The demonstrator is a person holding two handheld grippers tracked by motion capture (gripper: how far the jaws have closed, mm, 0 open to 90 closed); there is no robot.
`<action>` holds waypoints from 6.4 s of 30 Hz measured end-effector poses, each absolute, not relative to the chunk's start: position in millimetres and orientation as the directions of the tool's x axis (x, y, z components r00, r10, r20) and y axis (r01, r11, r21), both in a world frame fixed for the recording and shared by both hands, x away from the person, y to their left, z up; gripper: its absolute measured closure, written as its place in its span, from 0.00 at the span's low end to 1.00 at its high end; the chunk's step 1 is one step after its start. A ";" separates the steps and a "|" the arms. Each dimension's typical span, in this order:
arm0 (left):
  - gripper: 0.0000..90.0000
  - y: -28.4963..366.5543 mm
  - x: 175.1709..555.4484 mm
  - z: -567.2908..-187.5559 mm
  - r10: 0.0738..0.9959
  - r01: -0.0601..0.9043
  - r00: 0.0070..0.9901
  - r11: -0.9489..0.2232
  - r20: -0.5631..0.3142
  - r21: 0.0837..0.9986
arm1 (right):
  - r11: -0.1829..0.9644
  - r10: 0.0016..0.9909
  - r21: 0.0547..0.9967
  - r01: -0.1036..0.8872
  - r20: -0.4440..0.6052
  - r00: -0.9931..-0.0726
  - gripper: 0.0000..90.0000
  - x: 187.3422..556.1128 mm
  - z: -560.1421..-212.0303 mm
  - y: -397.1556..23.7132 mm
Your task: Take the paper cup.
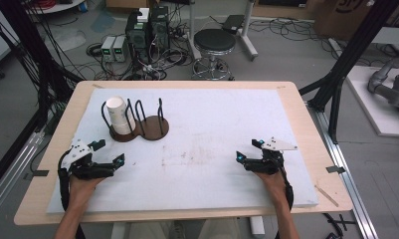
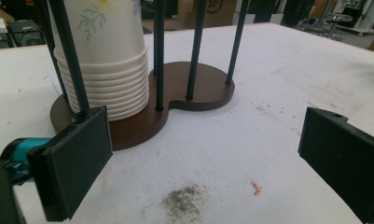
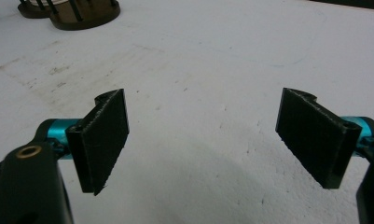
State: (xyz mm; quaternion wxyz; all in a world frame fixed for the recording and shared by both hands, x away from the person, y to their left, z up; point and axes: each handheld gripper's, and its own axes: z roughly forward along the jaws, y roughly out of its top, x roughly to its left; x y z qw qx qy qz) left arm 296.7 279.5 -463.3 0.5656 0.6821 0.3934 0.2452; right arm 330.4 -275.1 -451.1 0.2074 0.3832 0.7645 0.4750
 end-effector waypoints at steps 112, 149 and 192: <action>0.17 268.9 505.0 -322.7 0.234 0.189 0.971 -0.886 0.057 0.423 | 0.258 0.783 0.881 0.397 0.051 -0.620 0.19 331.9 -451.3 -274.6; 0.38 276.2 501.4 -310.9 0.274 0.238 0.962 -0.871 0.023 0.431 | 0.265 0.786 0.877 0.401 0.045 -0.617 0.19 331.5 -451.2 -273.7; 0.40 294.8 462.5 -221.7 0.355 0.244 0.933 -0.747 0.060 0.619 | 0.261 0.787 0.877 0.404 0.049 -0.616 0.19 331.9 -451.2 -273.7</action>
